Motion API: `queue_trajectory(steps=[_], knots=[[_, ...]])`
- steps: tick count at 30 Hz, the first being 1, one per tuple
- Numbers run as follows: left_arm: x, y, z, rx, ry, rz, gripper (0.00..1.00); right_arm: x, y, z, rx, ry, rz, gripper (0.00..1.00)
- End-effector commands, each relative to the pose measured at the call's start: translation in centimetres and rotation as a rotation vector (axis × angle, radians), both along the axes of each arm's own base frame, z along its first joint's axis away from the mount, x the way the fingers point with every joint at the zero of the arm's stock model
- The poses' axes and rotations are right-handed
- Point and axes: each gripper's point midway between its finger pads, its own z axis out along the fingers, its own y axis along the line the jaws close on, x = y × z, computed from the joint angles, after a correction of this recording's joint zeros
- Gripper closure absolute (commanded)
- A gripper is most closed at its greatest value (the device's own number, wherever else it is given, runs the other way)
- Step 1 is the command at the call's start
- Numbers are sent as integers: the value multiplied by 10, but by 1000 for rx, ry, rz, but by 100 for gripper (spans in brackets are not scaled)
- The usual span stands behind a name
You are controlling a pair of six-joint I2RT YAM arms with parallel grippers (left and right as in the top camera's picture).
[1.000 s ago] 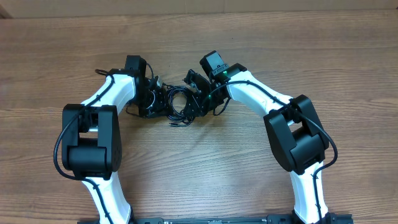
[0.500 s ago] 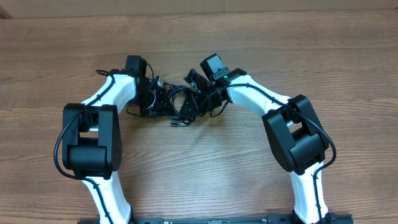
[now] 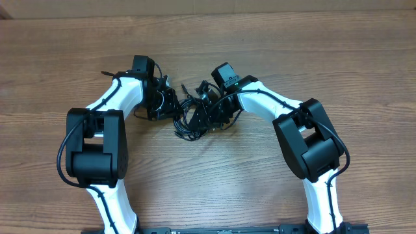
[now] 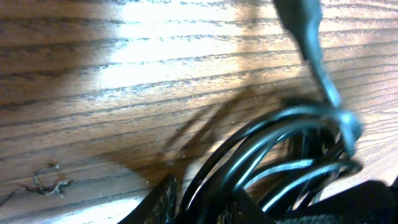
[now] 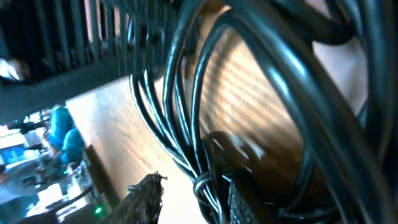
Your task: Untangle cables
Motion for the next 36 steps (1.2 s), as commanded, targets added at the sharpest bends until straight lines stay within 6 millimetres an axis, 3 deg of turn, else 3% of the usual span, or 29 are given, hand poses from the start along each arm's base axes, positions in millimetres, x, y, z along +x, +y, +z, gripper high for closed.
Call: queue_trajectory(steps=[1, 9, 16, 21, 25, 26, 27, 36], knots=[[-25, 31, -58, 205, 113, 0, 73, -16, -4, -13, -1, 86, 3, 66], [-24, 30, -59, 201, 99, -17, 74, -27, 1, -17, 59, 159, -27, 68], [-32, 30, -58, 204, 131, -30, 76, -24, 13, -13, 114, 177, -58, 70], [-46, 26, -56, 172, 177, -64, 75, -19, 21, -9, 168, 153, -57, 82], [-56, 27, -55, 174, 214, -78, 74, -18, 26, 0, 222, 145, -36, 86], [-62, 27, -54, 176, 239, -80, 74, -17, 25, 0, 222, 145, -41, 95], [-64, 27, -54, 175, 247, -85, 74, -16, 24, 0, 222, 146, -44, 96], [-95, 18, -41, 102, 367, -131, 62, -9, 18, 1, 229, 147, -62, 96]])
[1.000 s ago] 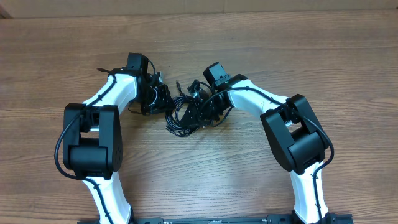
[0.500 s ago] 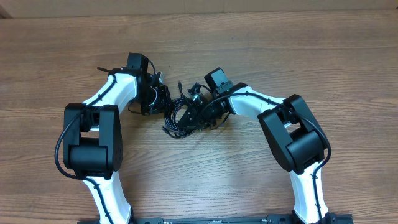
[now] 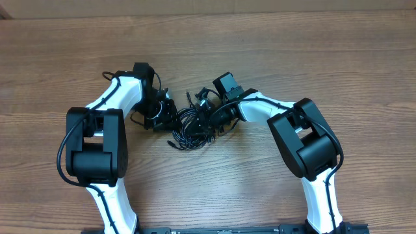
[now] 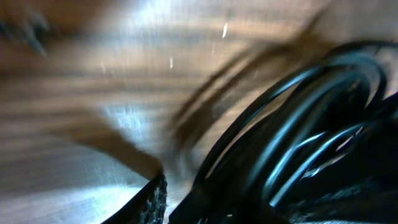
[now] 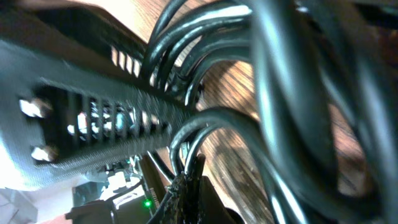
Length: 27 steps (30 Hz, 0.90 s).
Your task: Untangle cables
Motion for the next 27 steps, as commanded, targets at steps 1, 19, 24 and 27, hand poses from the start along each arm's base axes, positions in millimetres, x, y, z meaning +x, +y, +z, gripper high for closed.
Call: queue_trajectory(steps=[1, 19, 24, 27], knots=[[-43, 14, -43, 96, 163, -65, 61, 3, -3, 2, 28, 13, -4, 96], [-3, 23, -62, 180, -15, -46, 96, 19, -22, 40, 240, 89, -3, 96], [-2, 30, -66, 221, -24, -52, 96, 27, -31, 58, 319, 153, -15, 96], [-3, 30, -66, 221, -22, -53, 92, 29, -32, 59, 318, 160, -22, 96]])
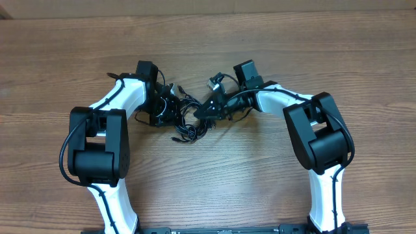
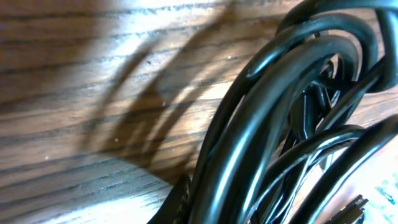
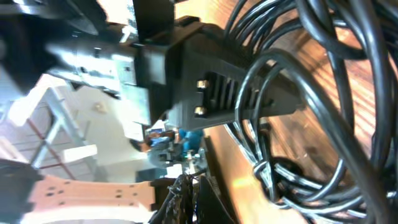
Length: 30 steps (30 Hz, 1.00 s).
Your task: Untangle cables
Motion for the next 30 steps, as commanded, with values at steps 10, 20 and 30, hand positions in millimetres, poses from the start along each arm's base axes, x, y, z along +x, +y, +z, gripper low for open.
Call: queue_trajectory(steps=[10, 20, 30], knots=[[-29, 24, -53, 158, 127, 4, 83, -23, -10, -56, -324, 99, -43, 78], [-31, 12, -48, 79, 135, -6, 82, -25, -12, -68, -395, 74, -45, 78], [-41, -3, -37, -21, 190, 4, 81, -33, -6, -63, -352, 37, 1, 78]])
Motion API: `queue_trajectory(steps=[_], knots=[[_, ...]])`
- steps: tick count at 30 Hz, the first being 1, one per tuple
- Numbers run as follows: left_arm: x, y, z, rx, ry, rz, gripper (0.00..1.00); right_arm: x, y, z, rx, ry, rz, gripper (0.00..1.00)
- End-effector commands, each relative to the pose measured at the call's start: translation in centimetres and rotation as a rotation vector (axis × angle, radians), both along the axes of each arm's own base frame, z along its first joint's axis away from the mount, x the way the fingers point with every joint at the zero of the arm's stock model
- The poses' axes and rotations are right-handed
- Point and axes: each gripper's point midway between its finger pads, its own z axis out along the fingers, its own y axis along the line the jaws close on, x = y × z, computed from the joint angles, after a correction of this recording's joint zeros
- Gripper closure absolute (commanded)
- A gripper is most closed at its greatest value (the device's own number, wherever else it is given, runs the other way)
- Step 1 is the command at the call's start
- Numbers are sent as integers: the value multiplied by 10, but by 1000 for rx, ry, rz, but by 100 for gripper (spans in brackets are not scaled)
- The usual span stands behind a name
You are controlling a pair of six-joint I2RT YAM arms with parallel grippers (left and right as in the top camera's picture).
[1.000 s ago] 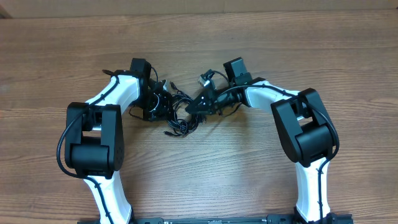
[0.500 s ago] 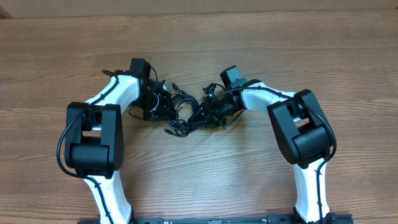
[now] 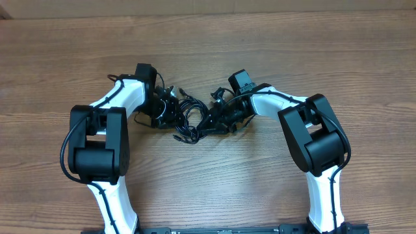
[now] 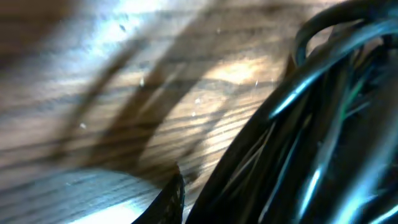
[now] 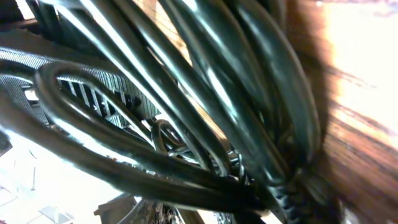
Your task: Untangle cables
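Observation:
A tangle of black cables [image 3: 190, 122] lies on the wooden table between my two arms. At the tangle's left edge, my left gripper [image 3: 167, 112] is shut on a few strands. Its wrist view is blurred: dark cable loops [image 4: 298, 137] fill the right side, and one fingertip [image 4: 173, 198] shows beside them. From the right, my right gripper [image 3: 216, 118] reaches into the tangle and is shut on the cables. In its wrist view thick cable strands [image 5: 205, 93] cross close to the lens and hide most of the fingers.
The wooden table [image 3: 273, 39] stretches all around the tangle. A loose plug end [image 3: 184, 89] sticks out at the back of the bundle. My two arm bases stand at the front left and front right.
My right gripper has moved a little left and toward the front, deeper into the tangle. The stretched cables have slackened into a tighter clump. The left gripper stays where it was.
Both grippers were at the tangle, the right one's fingers apart around some strands. Then the right fingers were shut and the bundle sat further left. Then the right gripper was further back and right, with the cables stretched between the grippers. Now it is close in again.

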Motion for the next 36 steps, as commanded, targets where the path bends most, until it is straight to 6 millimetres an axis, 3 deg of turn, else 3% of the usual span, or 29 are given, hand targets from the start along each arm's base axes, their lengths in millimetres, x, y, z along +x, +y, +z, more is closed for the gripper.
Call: queue_trajectory(steps=[1, 7, 12, 15, 19, 25, 29, 36], knots=[[-29, 10, -40, 75, 124, -17, 81, -4, 4, -5, -6, -40, 31, 78], [-29, 10, -40, 75, 124, -17, 81, -14, 19, -2, 25, -79, 83, 80], [-31, 10, -40, 76, 130, -16, 81, -18, 37, 23, 190, -105, 133, 87], [-32, 10, -40, 77, 137, -17, 81, -18, 39, 24, 198, -112, 139, 96], [-33, 10, -39, 77, 143, -17, 81, -18, 45, 41, 306, -133, 169, 96], [-34, 3, -35, 29, 151, -10, 81, -19, 46, 46, 337, -135, 179, 96], [-34, 6, -37, 50, 148, -14, 81, -19, 45, 62, 431, -144, 203, 96], [-34, 11, -40, 80, 141, -25, 81, -8, 34, 68, 461, -138, 177, 96]])
